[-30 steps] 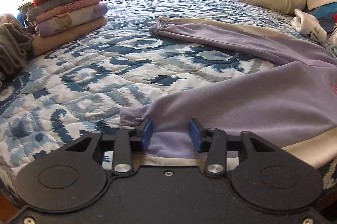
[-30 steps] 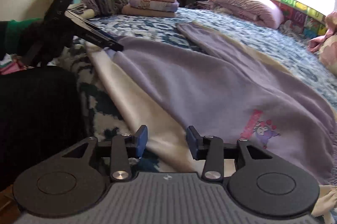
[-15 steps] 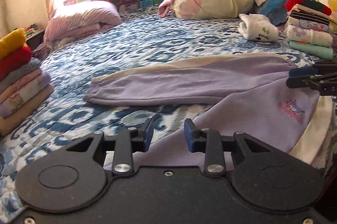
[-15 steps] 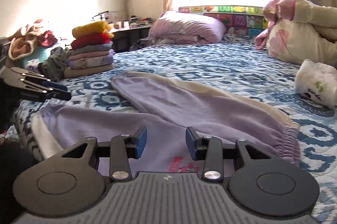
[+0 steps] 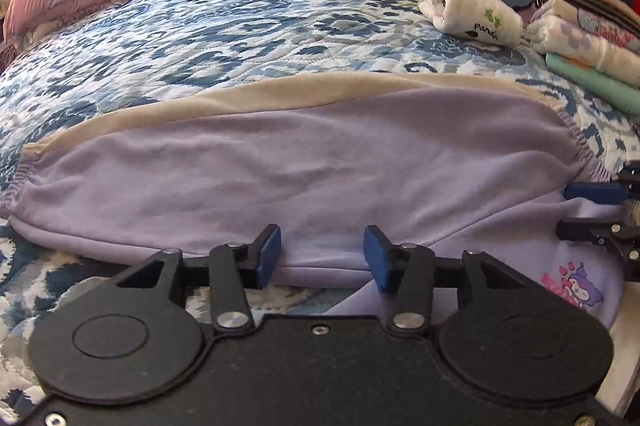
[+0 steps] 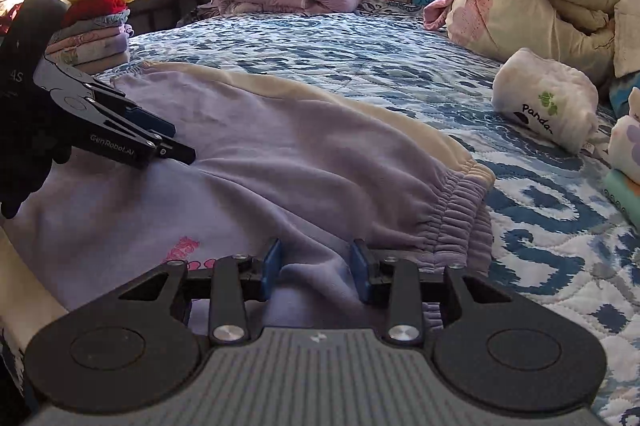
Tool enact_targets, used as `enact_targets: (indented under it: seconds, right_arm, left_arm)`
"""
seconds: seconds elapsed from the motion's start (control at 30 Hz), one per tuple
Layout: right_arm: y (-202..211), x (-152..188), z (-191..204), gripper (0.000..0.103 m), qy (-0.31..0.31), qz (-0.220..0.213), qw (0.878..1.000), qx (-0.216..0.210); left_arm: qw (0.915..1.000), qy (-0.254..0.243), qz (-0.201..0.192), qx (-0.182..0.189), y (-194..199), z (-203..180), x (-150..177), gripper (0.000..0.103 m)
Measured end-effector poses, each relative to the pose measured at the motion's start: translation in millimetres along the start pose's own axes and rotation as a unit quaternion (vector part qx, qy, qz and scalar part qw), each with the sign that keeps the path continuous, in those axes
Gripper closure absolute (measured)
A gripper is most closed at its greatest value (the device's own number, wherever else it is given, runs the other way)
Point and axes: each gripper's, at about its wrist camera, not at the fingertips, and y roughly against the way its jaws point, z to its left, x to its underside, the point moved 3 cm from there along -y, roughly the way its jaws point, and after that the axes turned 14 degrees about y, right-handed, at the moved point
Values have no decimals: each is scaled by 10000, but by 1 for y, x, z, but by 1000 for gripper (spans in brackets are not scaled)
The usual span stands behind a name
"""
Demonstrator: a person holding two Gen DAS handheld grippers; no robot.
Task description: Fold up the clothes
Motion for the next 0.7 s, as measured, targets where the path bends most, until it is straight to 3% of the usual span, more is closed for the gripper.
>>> enact_targets:
  seconds: [0.03, 0.17, 0.27, 0.37, 0.57, 0.7]
  right_arm:
    - [1, 1, -2, 65, -48, -19, 10000, -41]
    - [13, -5, -11, 64, -272, -355, 9989, 164]
    - [1, 1, -13, 65, -290, 26, 9991, 293]
    - [9, 1, -8, 64, -134, -46, 9988, 467]
    - [43, 12, -25, 59, -452, -422, 9955, 716]
    - [62, 23, -30, 58, -341, -550, 9945, 827]
  left_arm:
    - [9997, 166, -156, -5, 8, 8, -3, 57]
    - [9979, 407, 150, -479, -1, 37, -4, 58]
    - [9971, 396, -180, -630, 27, 50, -8, 63]
    - [9933, 277, -513, -996, 71, 69, -2, 62]
    - [9852, 530, -973, -1308, 170, 121, 51, 61]
    - [9843, -2, -1107, -1373, 216, 125, 96, 53]
